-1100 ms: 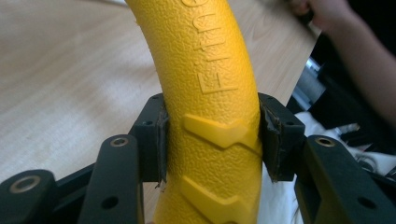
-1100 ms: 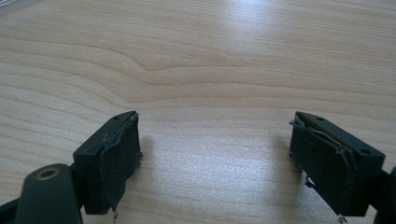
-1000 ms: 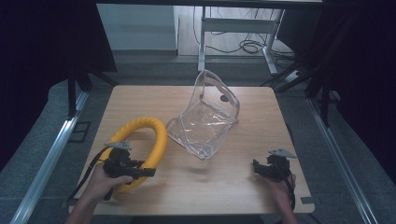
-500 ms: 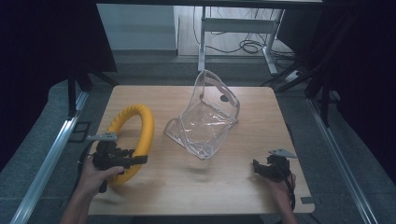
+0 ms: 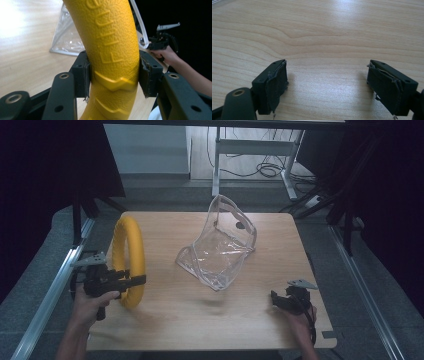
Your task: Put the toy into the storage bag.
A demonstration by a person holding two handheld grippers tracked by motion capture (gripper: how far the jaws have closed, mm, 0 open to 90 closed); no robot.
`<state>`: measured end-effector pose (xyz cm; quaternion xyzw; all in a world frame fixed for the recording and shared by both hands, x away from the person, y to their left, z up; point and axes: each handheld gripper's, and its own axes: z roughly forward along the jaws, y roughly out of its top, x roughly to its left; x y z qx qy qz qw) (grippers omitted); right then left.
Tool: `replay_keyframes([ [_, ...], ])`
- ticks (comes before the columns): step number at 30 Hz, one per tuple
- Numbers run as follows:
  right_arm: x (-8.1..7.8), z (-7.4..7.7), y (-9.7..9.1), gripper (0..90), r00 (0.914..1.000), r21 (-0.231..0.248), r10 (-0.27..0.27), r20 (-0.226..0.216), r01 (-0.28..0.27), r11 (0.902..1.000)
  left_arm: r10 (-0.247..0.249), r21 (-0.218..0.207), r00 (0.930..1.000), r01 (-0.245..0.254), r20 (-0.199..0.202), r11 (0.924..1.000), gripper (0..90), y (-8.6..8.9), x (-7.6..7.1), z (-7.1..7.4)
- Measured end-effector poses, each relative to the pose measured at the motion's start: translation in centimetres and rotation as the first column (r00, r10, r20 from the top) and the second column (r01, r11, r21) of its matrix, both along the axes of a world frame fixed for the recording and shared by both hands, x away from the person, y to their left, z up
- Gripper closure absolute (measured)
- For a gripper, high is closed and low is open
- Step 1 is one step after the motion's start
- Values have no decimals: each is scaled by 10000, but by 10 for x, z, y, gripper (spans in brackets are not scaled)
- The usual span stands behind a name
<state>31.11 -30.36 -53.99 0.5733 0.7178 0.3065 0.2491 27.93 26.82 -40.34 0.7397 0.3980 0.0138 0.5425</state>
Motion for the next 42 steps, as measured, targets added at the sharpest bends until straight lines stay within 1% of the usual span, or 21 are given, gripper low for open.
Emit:
replay_keyframes([
  [1, 0, 0, 0, 166, 10000, 3, -2, 1, 2, 10000, 0, 0, 10000, 0, 0, 10000, 507, 0, 0, 0],
  [2, 0, 0, 0, 166, 10000, 3, -5, 1, 5, 10000, 68, -115, 9999, -67, 104, 9999, 507, 0, 0, 3],
  [4, 0, 0, 0, 167, 10000, 4, -5, 2, 5, 10000, 137, -192, 9996, -133, 248, 9997, 507, 0, 0, 7],
  [6, 0, 0, 0, 166, 10000, 4, -6, 0, 6, 10000, 161, -201, 9994, -155, 293, 9997, 506, -1, 0, 8],
  [7, 0, 0, 0, 166, 10000, 7, -4, 2, 4, 10000, 209, -159, 9988, -202, 453, 9997, 506, -3, 0, 12],
  [10, 0, 0, 0, 166, 10000, 8, -2, -1, 2, 10000, 239, -159, 9978, -229, 614, 9996, 506, -5, 0, 17],
  [12, 0, 0, 0, 166, 10000, 8, 0, 1, 0, 10000, 243, -320, 9971, -221, 718, 9992, 506, -6, 0, 21],
  [14, 0, 0, 0, 166, 10000, 5, 1, 5, -1, 10000, 242, -371, 9967, -214, 770, 9991, 505, -6, 0, 22],
  [15, 0, 0, 0, 166, 10000, 10, -4, 9, 4, 10000, 264, -559, 9960, -217, 852, 9982, 506, -6, 0, 25],
  [17, 0, 0, 0, 166, 10000, 4, -1, 3, 1, 10000, 357, -746, 9946, -285, 975, 9968, 506, -7, 0, 27],
  [19, 0, 0, 0, 166, 10000, -12, 14, 19, -14, 10000, 417, -834, 9929, -324, 1116, 9960, 505, -9, 0, 29],
  [20, 0, 0, 0, 166, 10000, -12, 14, 19, -14, 10000, 417, -834, 9929, -324, 1116, 9960, 505, -9, 0, 29],
  [21, 0, 0, 0, 167, 10000, -12, 19, 16, -19, 10000, 445, -906, 9909, -330, 1274, 9953, 506, -11, 1, 32],
  [26, 0, 0, 0, 167, 10000, -30, 32, 12, -32, 10000, 477, -988, 9888, -339, 1413, 9945, 505, -14, 2, 37],
  [32, 0, 0, 0, 167, 10000, -14, 23, 16, -23, 10000, 476, -1136, 9867, -300, 1556, 9931, 505, -23, 5, 41],
  [42, 0, 0, -1, 168, 10000, -22, 4, 14, -4, 10000, 353, -1164, 9838, -148, 1760, 9931, 504, -36, 10, 48],
])
